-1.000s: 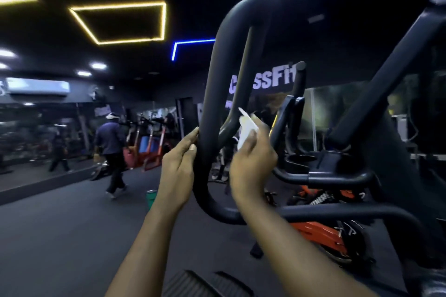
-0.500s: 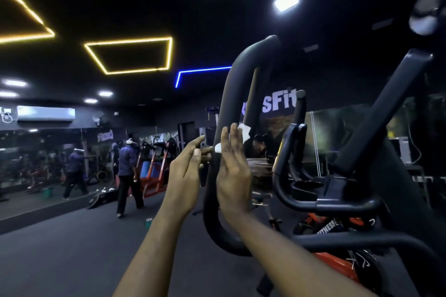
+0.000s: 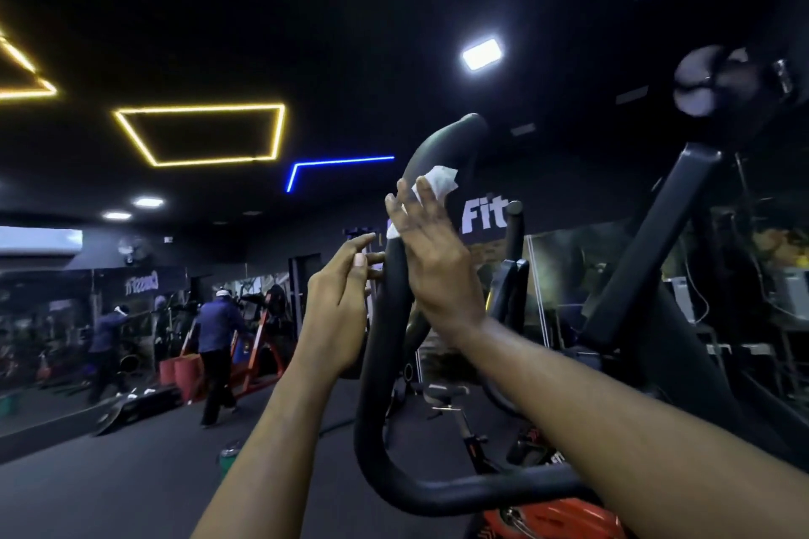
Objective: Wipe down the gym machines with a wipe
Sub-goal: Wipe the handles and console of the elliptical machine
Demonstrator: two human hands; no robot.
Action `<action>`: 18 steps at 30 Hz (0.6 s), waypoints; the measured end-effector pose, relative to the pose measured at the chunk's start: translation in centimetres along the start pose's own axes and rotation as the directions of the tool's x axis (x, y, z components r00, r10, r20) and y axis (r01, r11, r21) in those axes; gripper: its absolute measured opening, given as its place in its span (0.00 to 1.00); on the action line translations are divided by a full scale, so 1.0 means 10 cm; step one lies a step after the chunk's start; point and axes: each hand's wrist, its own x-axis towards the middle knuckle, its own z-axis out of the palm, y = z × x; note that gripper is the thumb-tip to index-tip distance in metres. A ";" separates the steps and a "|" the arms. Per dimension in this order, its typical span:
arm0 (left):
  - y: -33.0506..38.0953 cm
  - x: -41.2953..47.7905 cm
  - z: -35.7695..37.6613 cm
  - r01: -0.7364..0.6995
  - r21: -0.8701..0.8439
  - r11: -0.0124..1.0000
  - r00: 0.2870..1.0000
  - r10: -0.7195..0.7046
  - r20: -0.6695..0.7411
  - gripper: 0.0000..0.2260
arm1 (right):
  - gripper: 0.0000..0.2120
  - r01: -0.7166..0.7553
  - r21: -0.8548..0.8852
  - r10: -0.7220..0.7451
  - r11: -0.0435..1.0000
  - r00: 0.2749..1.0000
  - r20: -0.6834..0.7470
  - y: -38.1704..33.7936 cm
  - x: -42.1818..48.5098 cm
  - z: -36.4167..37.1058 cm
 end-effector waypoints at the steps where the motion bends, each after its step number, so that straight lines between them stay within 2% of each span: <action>1: 0.01 0.02 0.01 -0.003 0.001 1.000 1.000 0.003 0.000 0.18 | 0.25 -0.020 0.023 0.020 1.000 1.000 -0.007 0.07 0.09 -0.05; 3: 0.04 0.09 0.03 -0.030 0.021 0.999 0.999 0.029 0.024 0.17 | 0.23 -0.178 0.105 0.190 0.978 0.975 -0.115 0.21 0.38 -0.13; 5: 0.07 0.18 0.09 -0.077 0.069 0.995 0.996 0.073 0.054 0.16 | 0.20 -0.329 0.168 0.359 0.929 0.910 -0.207 0.26 0.68 -0.17; 6: 0.09 0.22 0.11 -0.103 0.104 0.989 0.994 0.097 0.060 0.15 | 0.20 -0.320 0.155 0.346 0.935 0.918 -0.192 0.23 0.77 -0.17; 8: 0.16 0.29 0.16 -0.140 0.186 0.973 0.989 0.130 0.064 0.15 | 0.18 -0.125 0.060 0.129 0.990 0.989 -0.068 0.20 0.82 -0.14; 9: 0.19 0.31 0.18 -0.143 0.214 0.966 0.989 0.131 0.069 0.15 | 0.17 -0.037 0.028 0.038 0.999 0.999 -0.016 0.22 0.81 -0.13; 10: 0.22 0.35 0.22 -0.141 0.226 0.964 0.989 0.127 0.075 0.16 | 0.14 -0.016 0.016 0.016 1.000 1.000 -0.004 0.29 0.84 -0.15; 11: 0.23 0.36 0.26 -0.130 0.236 0.963 0.990 0.114 0.079 0.16 | 0.13 -0.064 0.035 0.064 0.997 0.998 -0.026 0.36 0.90 -0.18; 13: 0.24 0.38 0.29 -0.108 0.270 0.957 0.992 0.087 0.090 0.18 | 0.12 -0.243 0.127 0.259 0.962 0.958 -0.125 0.48 1.01 -0.24; 16: 0.25 0.33 0.30 -0.068 0.335 0.940 0.993 0.031 0.115 0.18 | 0.15 -0.483 0.289 0.546 0.826 0.815 -0.196 0.62 1.06 -0.24; 18: 0.24 0.26 0.30 -0.031 0.340 0.940 0.991 -0.017 0.135 0.17 | 0.16 -0.542 0.351 0.632 0.763 0.740 -0.231 0.67 1.01 -0.22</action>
